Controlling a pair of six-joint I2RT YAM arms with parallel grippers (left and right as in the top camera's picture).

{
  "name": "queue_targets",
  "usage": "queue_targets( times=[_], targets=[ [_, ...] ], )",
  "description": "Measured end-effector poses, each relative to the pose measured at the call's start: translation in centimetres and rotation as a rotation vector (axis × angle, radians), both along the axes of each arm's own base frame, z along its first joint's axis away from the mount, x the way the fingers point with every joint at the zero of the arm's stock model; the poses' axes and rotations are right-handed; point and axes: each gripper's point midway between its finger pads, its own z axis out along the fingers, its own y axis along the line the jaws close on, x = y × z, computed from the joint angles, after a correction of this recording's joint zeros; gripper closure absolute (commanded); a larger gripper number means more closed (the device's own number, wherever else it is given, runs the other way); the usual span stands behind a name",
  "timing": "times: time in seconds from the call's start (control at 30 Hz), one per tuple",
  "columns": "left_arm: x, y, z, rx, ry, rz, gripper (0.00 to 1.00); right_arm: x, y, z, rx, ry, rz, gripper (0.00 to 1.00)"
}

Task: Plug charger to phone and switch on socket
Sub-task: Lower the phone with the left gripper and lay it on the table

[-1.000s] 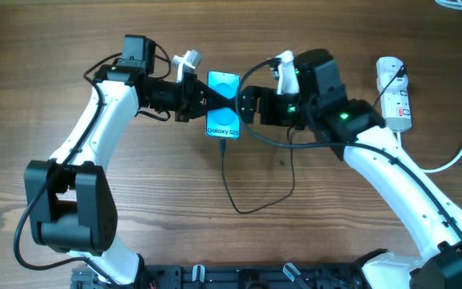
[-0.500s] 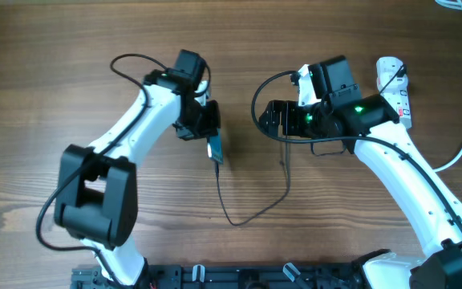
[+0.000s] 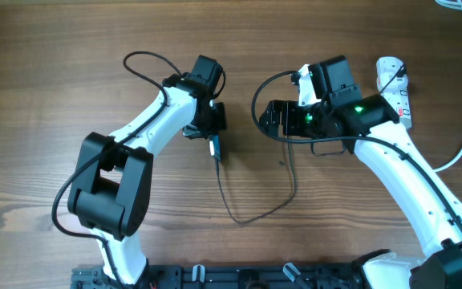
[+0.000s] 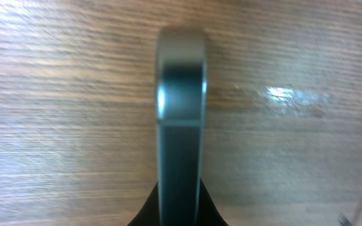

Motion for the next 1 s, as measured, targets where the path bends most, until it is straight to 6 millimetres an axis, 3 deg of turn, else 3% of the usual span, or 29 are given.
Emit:
queue_targets(
  times=[0.3, 0.37, 0.6, 1.0],
  targets=[
    [1.1, 0.5, 0.1, 0.036, -0.053, -0.012, 0.96, 0.0, 0.0, 0.0, 0.0, 0.0, 0.0, 0.0],
    [1.3, 0.3, 0.1, 0.03, -0.061, -0.008, 0.86, 0.0, 0.0, 0.0, 0.0, 0.0, 0.0, 0.0],
    [1.1, 0.5, -0.1, 0.038, -0.058, 0.001, 0.76, 0.0, 0.0, 0.0, 0.0, 0.0, 0.0, 0.0],
    [1.1, 0.5, -0.8, 0.032, -0.065, 0.005, 0.76, 0.0, 0.0, 0.0, 0.0, 0.0, 0.0, 0.0]
  ],
)
